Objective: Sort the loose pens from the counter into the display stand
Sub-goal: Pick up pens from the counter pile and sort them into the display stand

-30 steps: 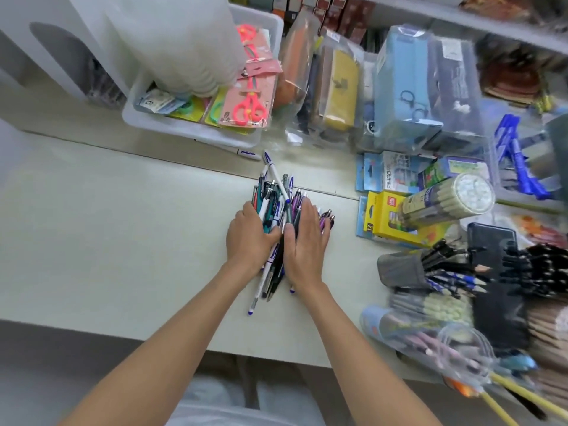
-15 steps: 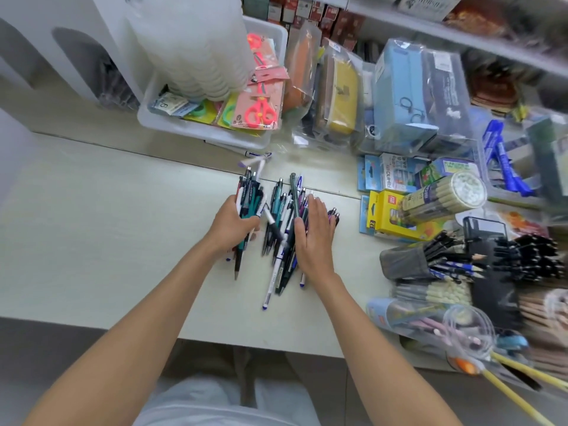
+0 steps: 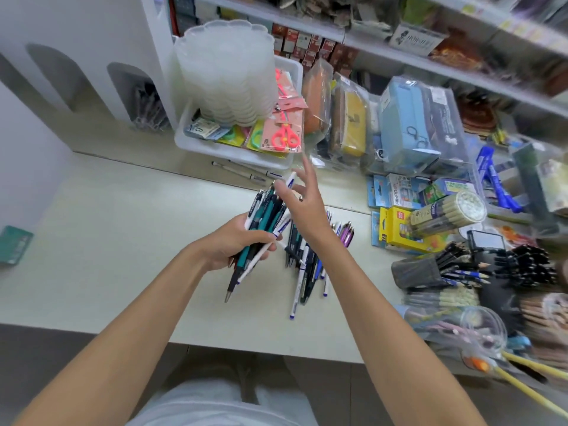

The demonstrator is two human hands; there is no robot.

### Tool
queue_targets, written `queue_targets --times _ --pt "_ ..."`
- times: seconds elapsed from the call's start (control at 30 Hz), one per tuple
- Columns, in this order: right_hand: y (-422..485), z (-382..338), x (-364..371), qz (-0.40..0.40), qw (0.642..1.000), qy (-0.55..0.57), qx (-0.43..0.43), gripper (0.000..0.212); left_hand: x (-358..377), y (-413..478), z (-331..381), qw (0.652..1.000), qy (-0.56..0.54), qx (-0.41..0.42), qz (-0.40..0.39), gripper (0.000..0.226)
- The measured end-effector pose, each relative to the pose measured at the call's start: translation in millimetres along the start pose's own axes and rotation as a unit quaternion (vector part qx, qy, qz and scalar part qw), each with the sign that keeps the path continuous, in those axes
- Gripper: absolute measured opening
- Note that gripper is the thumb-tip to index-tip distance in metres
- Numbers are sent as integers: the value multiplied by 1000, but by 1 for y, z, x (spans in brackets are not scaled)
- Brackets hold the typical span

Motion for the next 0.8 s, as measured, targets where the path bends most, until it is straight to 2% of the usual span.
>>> queue_targets --times 0.07,0.2,0.33,0.4,0.47,0.5,0.57,0.63,0.73,0.8 --pt "11 -14 13 6 1000 -16 1 65 0 -3 8 1000 -10 -1 -25 35" --pt "23 -23 31 21 997 -80 4 32 -1 -9 11 998 -31 -18 -50 45" --pt "17 -29 50 -69 989 -131 18 22 -5 -12 6 987 -135 -47 -68 17" --pt "9 -30 58 -130 984 -116 29 30 -8 -18 8 982 -165 -59 -66 7" --pt "4 -30 62 -151 983 -94 40 28 -13 -23 13 986 -152 -53 -38 9" --pt "3 -30 59 -137 987 -73 48 38 -17 -25 19 992 -125 -31 -9 9" --pt "-5 -31 51 -27 994 56 95 48 -32 -28 40 991 -76 50 93 9" --pt "-24 -19 57 68 951 229 195 48 -51 -36 65 961 -82 139 223 15" --pt "-56 -20 101 27 848 415 328 62 -59 -52 90 917 -111 217 317 47" --pt "-61 -39 117 26 764 544 345 65 -48 -63 94 910 -95 243 324 46"
Point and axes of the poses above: each hand's wrist, its own y-axis towards the middle knuckle, its own x-axis out of the palm, z = x × y, the point moved 6 cm from there along y, towards the middle knuckle
